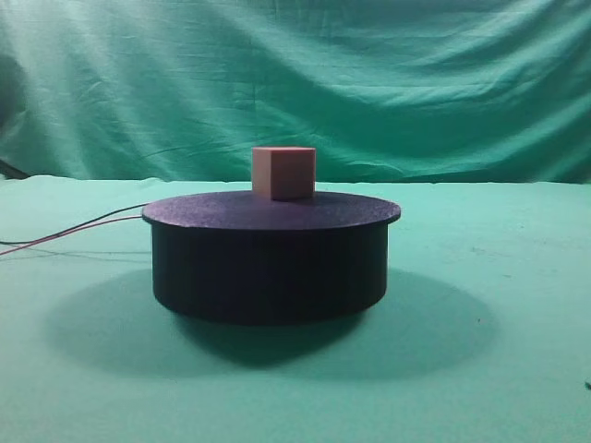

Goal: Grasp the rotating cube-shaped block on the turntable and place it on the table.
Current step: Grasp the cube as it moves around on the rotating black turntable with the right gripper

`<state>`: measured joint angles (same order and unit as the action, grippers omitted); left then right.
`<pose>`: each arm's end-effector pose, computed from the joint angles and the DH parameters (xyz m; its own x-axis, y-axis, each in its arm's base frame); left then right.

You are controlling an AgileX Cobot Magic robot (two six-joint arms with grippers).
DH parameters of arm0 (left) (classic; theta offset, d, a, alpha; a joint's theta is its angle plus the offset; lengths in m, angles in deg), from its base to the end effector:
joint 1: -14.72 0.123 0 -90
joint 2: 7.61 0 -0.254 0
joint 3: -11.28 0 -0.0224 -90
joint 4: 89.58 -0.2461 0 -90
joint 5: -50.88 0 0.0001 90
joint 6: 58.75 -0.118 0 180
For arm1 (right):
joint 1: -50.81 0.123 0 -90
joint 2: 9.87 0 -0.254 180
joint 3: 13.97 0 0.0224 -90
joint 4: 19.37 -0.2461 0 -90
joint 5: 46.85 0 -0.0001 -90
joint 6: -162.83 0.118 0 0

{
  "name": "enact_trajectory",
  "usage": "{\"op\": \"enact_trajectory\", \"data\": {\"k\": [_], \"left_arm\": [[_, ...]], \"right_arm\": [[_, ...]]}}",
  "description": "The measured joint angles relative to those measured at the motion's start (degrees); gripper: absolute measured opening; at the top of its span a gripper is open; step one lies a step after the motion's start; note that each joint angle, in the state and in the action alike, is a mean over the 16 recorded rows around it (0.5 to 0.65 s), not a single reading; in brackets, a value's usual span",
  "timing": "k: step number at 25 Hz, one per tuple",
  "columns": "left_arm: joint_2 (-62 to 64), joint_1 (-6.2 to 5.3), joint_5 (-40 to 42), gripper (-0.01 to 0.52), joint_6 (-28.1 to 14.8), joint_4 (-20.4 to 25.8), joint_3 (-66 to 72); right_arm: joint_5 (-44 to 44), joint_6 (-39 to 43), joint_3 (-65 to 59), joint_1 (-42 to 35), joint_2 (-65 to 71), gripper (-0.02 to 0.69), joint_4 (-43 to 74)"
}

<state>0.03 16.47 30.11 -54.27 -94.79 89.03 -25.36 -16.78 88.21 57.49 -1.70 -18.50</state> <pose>0.1049 0.0070 0.1661 -0.2773 -0.0016 -0.9608 -0.0595 0.9981 0.0155 0.1044 0.0116 0.1631 -0.2975 -0.0422 -0.9538 -0.1132 0.9935 -0.0087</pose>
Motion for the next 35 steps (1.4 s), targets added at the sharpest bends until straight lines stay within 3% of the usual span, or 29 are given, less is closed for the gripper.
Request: {"op": "enact_trajectory", "data": {"k": [12, 21, 26, 35], "left_arm": [[0.0, 0.00, 0.0, 0.000, 0.0, 0.0, 0.0], [0.0, 0.00, 0.0, 0.000, 0.0, 0.0, 0.0], [0.0, 0.00, 0.0, 0.000, 0.0, 0.0, 0.0], [0.0, 0.00, 0.0, 0.000, 0.0, 0.0, 0.0]], "right_arm": [[-0.8, 0.1, 0.0, 0.0, 0.0, 0.000, -0.3], [-13.3, 1.6, 0.5, 0.0, 0.1, 0.000, -3.7], [-16.0, 2.9, 4.0, 0.0, 2.5, 0.000, -5.7], [-7.3, 2.5, 12.9, 0.2, 12.3, 0.000, -9.1]]}}
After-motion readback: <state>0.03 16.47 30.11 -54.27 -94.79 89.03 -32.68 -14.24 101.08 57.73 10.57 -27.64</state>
